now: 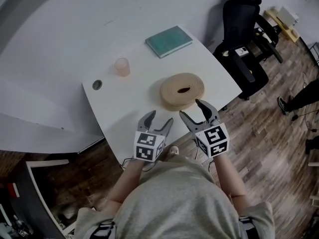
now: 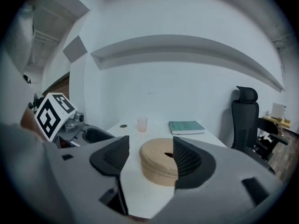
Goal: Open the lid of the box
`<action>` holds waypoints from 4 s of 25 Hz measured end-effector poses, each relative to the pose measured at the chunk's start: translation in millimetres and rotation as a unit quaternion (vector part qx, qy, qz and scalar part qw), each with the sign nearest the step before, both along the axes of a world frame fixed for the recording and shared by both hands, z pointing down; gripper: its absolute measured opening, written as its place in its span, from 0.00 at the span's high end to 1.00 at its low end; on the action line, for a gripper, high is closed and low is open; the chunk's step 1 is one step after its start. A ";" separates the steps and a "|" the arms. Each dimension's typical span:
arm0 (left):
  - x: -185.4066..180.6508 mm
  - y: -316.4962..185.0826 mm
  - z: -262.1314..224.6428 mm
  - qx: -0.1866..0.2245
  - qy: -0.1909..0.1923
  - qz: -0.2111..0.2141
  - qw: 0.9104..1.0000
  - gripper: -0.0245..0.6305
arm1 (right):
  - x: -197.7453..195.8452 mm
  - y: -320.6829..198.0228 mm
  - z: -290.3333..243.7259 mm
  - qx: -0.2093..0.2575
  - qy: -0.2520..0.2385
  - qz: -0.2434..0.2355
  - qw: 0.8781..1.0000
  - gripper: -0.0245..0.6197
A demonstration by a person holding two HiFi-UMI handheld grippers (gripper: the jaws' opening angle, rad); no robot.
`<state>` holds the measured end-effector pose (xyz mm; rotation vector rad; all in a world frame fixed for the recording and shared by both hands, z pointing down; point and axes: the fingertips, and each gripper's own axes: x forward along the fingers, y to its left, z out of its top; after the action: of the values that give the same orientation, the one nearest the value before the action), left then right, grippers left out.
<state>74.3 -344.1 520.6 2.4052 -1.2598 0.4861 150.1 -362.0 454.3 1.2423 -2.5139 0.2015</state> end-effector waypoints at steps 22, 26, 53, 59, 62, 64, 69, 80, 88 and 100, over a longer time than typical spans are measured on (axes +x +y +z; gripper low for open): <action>10.7 -54.4 89.3 -0.066 -0.069 -0.028 0.995 0.52 | -20.6 -33.9 91.2 -0.019 0.242 -0.203 0.948 0.66; 14.2 -60.5 96.9 -0.071 -0.077 -0.028 0.994 0.52 | -20.7 -35.3 99.0 -0.011 0.280 -0.233 0.931 0.70; 17.4 -77.9 110.9 -0.077 -0.078 -0.030 0.994 0.52 | -21.5 -32.3 109.5 0.021 0.370 -0.307 0.877 0.82; 17.0 -78.4 110.8 -0.078 -0.077 -0.032 0.993 0.52 | -20.8 -33.5 101.2 0.033 0.366 -0.308 0.878 0.83; 17.4 -78.7 110.9 -0.079 -0.078 -0.032 0.993 0.52 | -20.8 -34.7 96.3 0.039 0.364 -0.308 0.878 0.83; 17.4 -78.6 110.6 -0.079 -0.078 -0.032 0.993 0.52 | -20.4 -35.6 92.2 0.043 0.361 -0.306 0.880 0.84; 17.9 -78.3 110.2 -0.080 -0.078 -0.038 0.993 0.52 | -18.4 -38.8 82.2 0.049 0.348 -0.297 0.888 0.84; 17.3 -78.5 109.4 -0.075 -0.082 -0.049 0.993 0.53 | -7.9 -54.0 50.9 0.042 0.258 -0.228 0.938 0.85; 17.1 -79.1 110.0 -0.067 -0.091 -0.053 0.992 0.53 | 14.4 -71.9 26.4 0.018 0.141 -0.133 0.981 0.85; 18.2 -75.3 112.4 -0.077 -0.099 -0.058 0.990 0.55 | 73.5 -87.1 17.9 -0.040 -0.005 0.012 0.999 0.86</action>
<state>92.5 -419.4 632.9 2.1854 -1.3809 0.7731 223.6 -449.1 472.2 1.2434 -2.4746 0.3132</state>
